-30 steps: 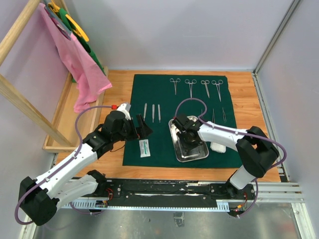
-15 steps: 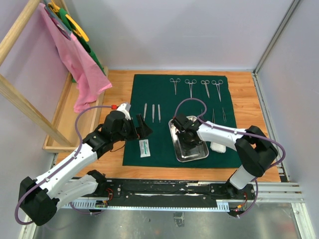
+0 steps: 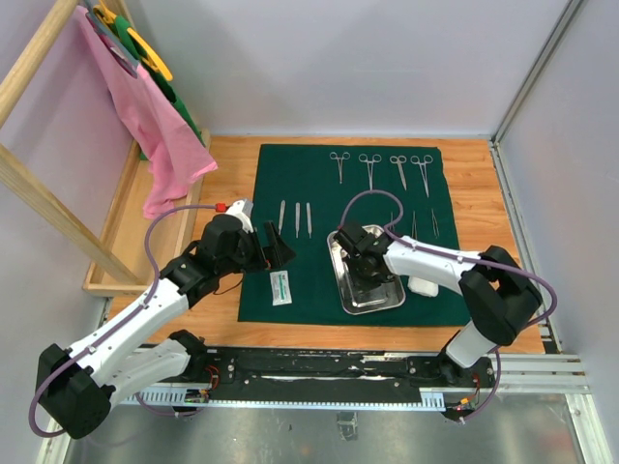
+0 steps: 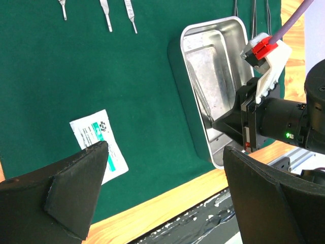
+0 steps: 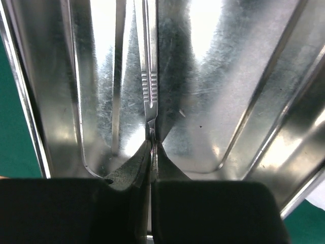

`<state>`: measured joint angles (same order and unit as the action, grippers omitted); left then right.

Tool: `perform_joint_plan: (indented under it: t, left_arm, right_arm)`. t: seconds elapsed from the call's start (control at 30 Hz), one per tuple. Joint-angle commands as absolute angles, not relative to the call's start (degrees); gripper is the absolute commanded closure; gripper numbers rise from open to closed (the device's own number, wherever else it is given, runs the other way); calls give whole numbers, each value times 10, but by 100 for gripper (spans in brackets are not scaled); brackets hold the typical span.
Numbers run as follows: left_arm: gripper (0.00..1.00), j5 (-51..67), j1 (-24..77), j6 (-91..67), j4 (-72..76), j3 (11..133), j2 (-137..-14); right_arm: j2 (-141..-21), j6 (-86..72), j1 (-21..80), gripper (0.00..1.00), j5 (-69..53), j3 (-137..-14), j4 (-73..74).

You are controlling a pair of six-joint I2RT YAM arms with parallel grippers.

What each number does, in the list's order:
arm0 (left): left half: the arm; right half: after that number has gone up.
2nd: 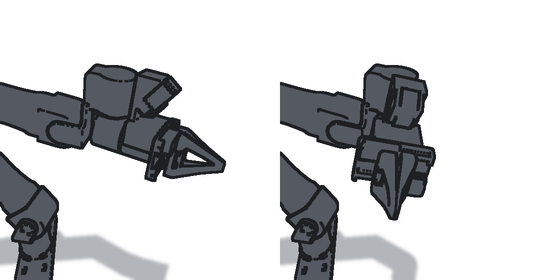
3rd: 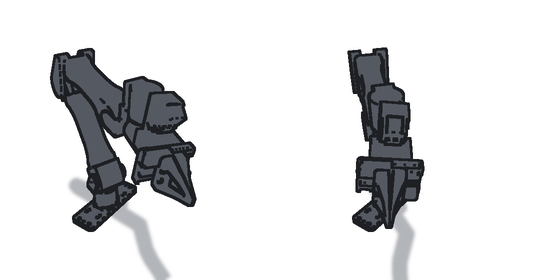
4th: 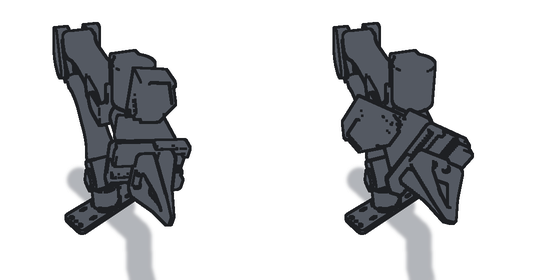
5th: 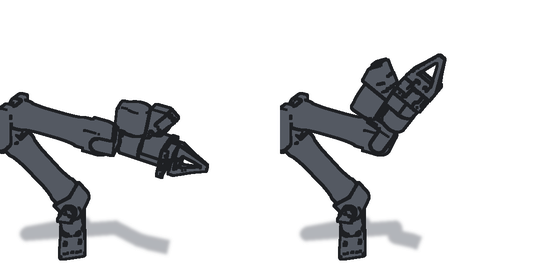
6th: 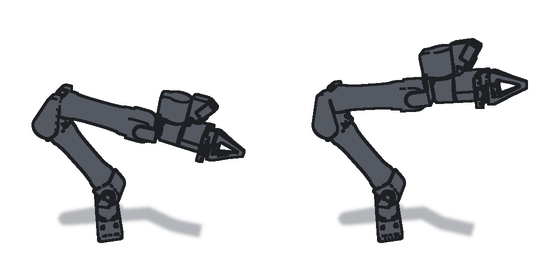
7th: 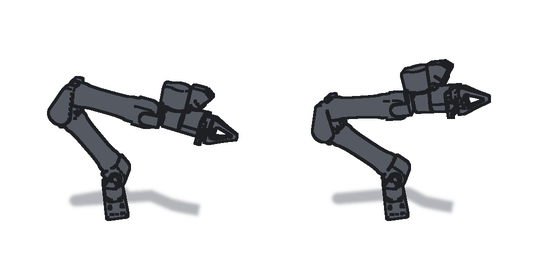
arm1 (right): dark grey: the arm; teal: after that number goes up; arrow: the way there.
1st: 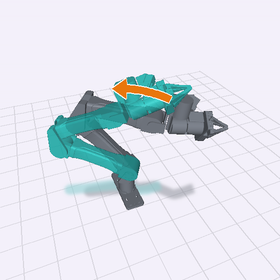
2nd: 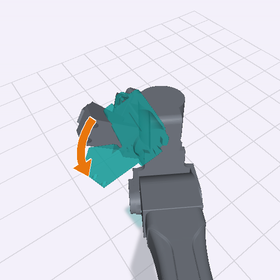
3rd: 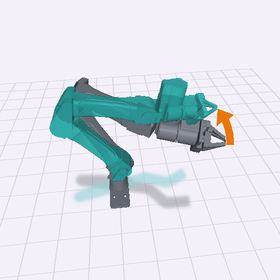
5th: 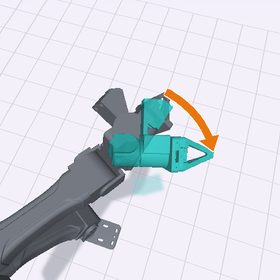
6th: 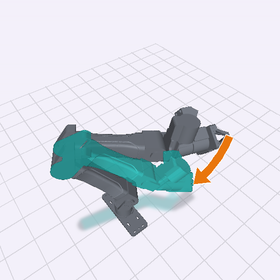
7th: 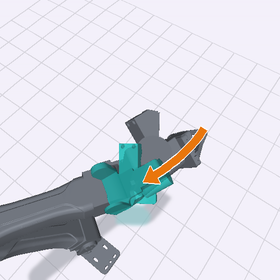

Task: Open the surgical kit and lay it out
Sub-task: Pick up the medical item from the container.

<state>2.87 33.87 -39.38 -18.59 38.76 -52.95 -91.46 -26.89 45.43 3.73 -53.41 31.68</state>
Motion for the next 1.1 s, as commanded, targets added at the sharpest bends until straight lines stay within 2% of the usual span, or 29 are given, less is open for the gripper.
perform_joint_plan:
  t: [0.0,0.47,0.77,1.07]
  left_arm:
    - [1,30,334,-385,-181,391,-518]
    - [1,14,335,-380,-204,414,-507]
    - [1,-11,320,-365,-252,445,-471]
    - [1,-8,315,-365,-284,457,-429]
  right_arm:
    - [-878,-263,461,99,75,-534,350]
    - [-820,-264,461,99,95,-554,390]
    - [-791,-256,460,99,94,-622,430]
    - [-862,-266,434,99,58,-751,425]
